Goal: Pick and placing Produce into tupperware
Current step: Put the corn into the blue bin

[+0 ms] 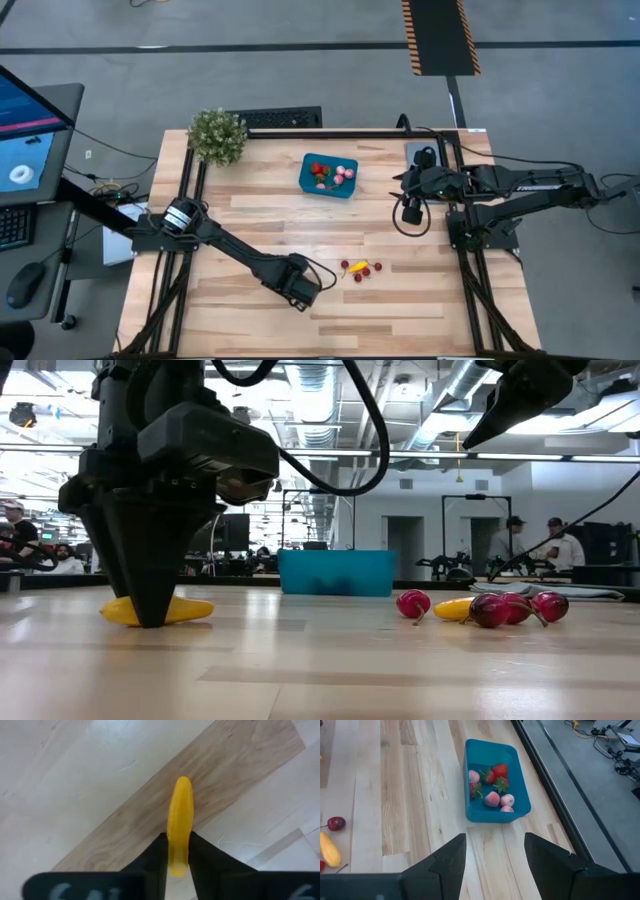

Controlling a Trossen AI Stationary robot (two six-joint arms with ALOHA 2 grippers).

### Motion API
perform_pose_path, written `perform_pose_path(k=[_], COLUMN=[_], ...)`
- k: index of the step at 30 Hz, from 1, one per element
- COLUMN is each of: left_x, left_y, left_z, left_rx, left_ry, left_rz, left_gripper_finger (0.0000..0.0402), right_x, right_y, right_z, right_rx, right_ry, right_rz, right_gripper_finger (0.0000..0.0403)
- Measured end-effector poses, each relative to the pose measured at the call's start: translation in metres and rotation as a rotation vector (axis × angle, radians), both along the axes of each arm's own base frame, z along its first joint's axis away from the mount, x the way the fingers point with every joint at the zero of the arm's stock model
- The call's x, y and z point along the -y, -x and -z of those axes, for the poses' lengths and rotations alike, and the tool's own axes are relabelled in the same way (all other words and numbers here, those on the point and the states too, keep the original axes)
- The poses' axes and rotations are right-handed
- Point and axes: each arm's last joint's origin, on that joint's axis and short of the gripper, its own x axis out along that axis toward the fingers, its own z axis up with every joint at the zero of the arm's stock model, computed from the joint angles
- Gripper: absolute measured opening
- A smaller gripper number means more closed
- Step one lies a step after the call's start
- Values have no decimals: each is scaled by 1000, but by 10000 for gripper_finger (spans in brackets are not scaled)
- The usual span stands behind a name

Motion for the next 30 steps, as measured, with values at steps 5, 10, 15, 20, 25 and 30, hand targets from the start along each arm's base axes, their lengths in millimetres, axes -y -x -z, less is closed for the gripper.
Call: perform_pose_path(k=[5, 10, 15, 20, 25, 30], left_x=[-1, 0, 3, 9, 17, 22], left_y=[0, -2, -14, -29, -47, -60], left_z=[0, -2, -17, -44, -88, -144], left_rx=[7, 15, 100, 212, 377, 569], left_ry=[-10, -13, -42, -43, -52, -72], left_rz=[-8, -23, -23, -13, 38, 115], left_gripper_finger=[30, 42, 46, 39, 38, 38], right_x=[0, 0, 0, 0, 0, 0], right_y=[0, 0, 0, 0, 0, 0], right_z=[0, 0, 0, 0, 0, 0], right_rx=[0, 0, 0, 0, 0, 0], right_ry=[0, 0, 0, 0, 0, 0], right_rz=[0, 0, 0, 0, 0, 0], right_gripper_finger=[225, 225, 225, 225, 225, 225])
